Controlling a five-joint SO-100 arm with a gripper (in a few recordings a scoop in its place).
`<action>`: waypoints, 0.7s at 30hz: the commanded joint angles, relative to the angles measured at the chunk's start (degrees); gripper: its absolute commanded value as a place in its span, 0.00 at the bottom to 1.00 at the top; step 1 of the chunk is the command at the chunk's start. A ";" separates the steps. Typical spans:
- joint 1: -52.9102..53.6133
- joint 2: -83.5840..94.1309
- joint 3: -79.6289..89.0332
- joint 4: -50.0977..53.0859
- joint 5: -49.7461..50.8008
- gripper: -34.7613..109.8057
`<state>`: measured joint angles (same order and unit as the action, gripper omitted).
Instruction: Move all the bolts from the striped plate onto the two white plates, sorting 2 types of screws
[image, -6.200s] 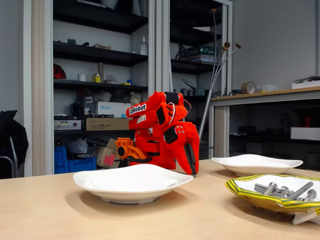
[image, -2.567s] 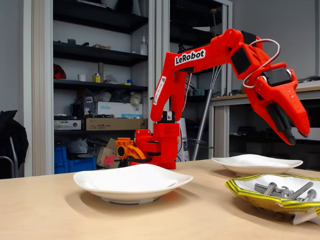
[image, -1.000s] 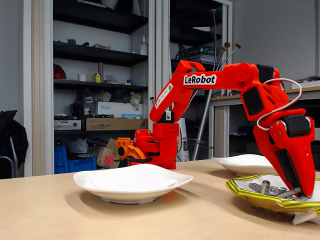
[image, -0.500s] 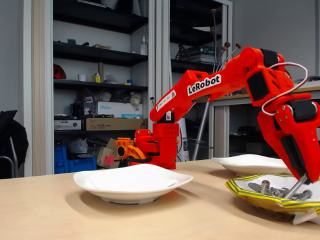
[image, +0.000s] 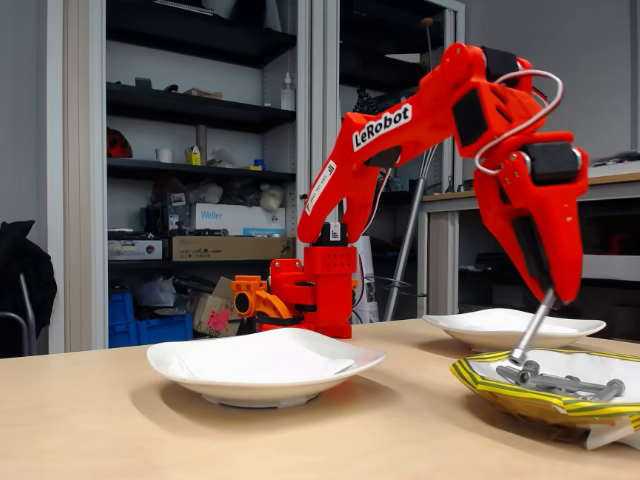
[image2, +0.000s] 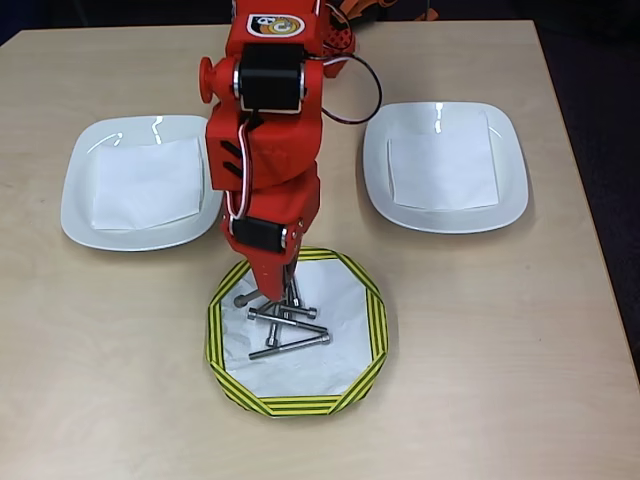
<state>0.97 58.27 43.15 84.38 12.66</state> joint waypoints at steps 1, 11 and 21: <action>3.43 9.23 4.75 0.44 -1.67 0.24; 15.03 25.22 23.55 0.79 -4.57 0.24; 29.79 33.31 39.46 -1.32 -11.51 0.24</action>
<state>26.72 87.10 79.10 84.02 2.55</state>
